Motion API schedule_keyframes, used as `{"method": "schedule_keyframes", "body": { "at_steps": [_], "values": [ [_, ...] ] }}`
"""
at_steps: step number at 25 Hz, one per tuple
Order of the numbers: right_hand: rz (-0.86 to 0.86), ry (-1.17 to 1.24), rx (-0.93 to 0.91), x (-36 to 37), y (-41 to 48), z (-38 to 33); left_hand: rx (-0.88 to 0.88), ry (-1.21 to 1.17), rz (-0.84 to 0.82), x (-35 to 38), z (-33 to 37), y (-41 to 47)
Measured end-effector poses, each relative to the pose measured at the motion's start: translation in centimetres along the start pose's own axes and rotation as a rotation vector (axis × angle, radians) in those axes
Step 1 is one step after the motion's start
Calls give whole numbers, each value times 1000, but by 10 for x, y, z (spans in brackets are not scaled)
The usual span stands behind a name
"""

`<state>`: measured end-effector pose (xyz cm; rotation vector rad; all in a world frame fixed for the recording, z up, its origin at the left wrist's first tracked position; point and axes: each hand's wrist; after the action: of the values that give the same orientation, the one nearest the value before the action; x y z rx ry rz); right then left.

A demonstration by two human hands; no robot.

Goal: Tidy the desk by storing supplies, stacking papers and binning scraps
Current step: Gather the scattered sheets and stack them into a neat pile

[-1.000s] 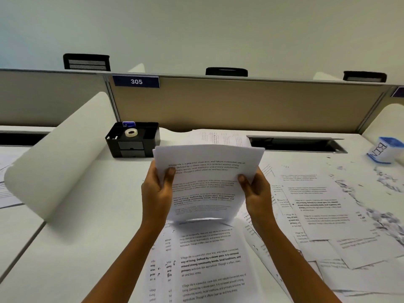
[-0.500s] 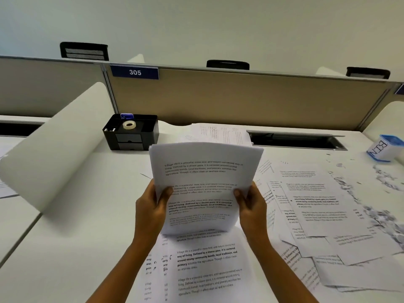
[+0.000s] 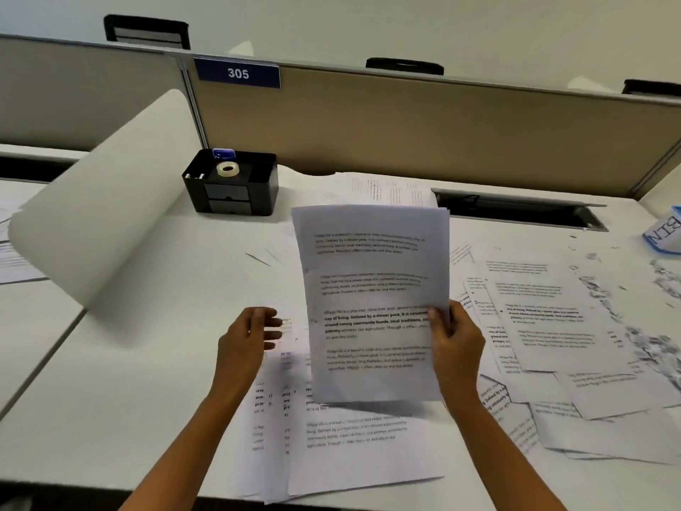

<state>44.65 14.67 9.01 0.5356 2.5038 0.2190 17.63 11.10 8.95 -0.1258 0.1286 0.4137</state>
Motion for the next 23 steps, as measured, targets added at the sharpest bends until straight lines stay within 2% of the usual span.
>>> {"method": "schedule_keyframes", "body": {
  "at_steps": [4,8,13,16,18,23],
  "values": [
    [-114,-107,270,-19,-5,23,-133,249,55,-16,-18,-17],
    [-269,-217,421,-29,-17,31,-193,386,69,-19,-29,-28],
    [-477,-411,397,-12,-33,24,-211,430,59,-9,-30,-32],
    [-480,-509,362,5,-40,21,-276,328,51,-4,-25,-31],
    [-484,-474,351,12,-43,17,-334,224,63,-3,-23,-31],
    [-562,-307,385,19,-50,4,-334,213,70,-2,-22,-33]
  ]
}}
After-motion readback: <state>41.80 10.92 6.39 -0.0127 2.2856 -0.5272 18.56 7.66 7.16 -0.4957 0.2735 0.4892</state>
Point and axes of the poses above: each hand's wrist, its own y-axis towards the middle knuckle, its own x-axis out of the palm, z = x × y, and after that the axes turned 9 degrees about -y, right-handed
